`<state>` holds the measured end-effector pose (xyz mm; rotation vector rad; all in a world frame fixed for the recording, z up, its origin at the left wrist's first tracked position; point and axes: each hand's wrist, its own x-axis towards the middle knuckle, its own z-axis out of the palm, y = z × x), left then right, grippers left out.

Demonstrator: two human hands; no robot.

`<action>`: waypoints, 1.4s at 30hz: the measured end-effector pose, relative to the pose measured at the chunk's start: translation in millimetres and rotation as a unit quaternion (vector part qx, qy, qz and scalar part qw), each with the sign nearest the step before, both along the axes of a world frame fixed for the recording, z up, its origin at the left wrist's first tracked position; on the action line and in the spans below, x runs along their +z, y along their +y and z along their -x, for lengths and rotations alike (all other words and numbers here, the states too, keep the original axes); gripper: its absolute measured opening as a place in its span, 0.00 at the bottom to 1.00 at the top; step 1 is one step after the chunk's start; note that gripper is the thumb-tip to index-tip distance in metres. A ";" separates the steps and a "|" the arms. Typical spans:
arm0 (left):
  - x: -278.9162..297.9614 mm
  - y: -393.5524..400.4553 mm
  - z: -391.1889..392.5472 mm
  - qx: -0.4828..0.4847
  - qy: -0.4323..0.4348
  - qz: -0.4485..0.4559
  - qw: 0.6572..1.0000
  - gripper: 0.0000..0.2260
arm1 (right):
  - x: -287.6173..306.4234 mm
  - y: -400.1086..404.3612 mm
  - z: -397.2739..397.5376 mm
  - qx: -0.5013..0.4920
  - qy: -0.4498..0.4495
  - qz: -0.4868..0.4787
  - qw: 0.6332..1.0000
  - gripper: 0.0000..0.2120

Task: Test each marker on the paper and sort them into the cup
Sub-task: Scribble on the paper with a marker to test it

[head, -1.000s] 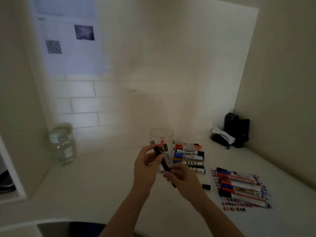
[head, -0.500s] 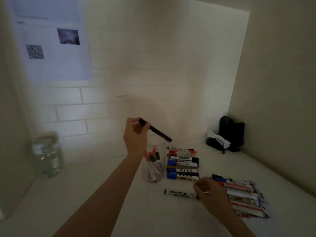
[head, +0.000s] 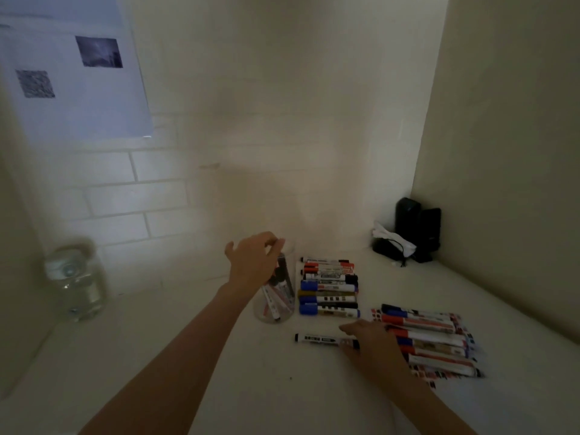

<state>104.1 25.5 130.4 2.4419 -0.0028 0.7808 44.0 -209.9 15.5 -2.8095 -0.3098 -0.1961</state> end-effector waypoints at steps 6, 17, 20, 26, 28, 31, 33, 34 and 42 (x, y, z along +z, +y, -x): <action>-33.2 -27.3 55.4 -0.138 -0.177 -0.060 0.973 0.04 | -1.9 10.9 -5.6 -0.001 0.006 0.082 0.997 0.17; -140.1 -76.0 85.0 -0.205 0.092 0.150 0.963 0.05 | 32.1 -27.0 40.4 -0.147 0.084 -0.465 0.869 0.08; -137.3 -94.7 87.2 -0.222 0.120 0.153 0.955 0.09 | 30.9 -42.7 56.3 -0.174 0.128 -0.535 0.816 0.08; -135.7 -135.9 90.0 -0.326 0.087 -0.045 0.940 0.20 | 21.9 -56.5 68.2 -0.166 0.147 -0.582 0.782 0.11; -133.8 -144.6 91.3 -0.336 0.088 -0.057 0.936 0.22 | 22.0 -56.6 70.3 -0.158 0.124 -0.596 0.778 0.13; -131.2 -151.0 93.2 -0.333 0.094 -0.041 0.937 0.15 | 17.8 -56.0 70.1 -0.161 0.093 -0.578 0.794 0.12; -131.5 -153.0 94.9 -0.332 0.116 -0.042 0.935 0.15 | 12.6 -54.1 69.4 -0.161 0.074 -0.549 0.817 0.12; -131.3 -153.8 96.3 -0.334 0.130 -0.040 0.933 0.15 | 10.2 -53.3 69.3 -0.159 0.064 -0.537 0.826 0.12; -123.2 -148.8 96.3 -0.384 0.190 -0.022 0.904 0.14 | 11.7 -60.7 75.7 -0.118 0.079 -0.515 0.845 0.13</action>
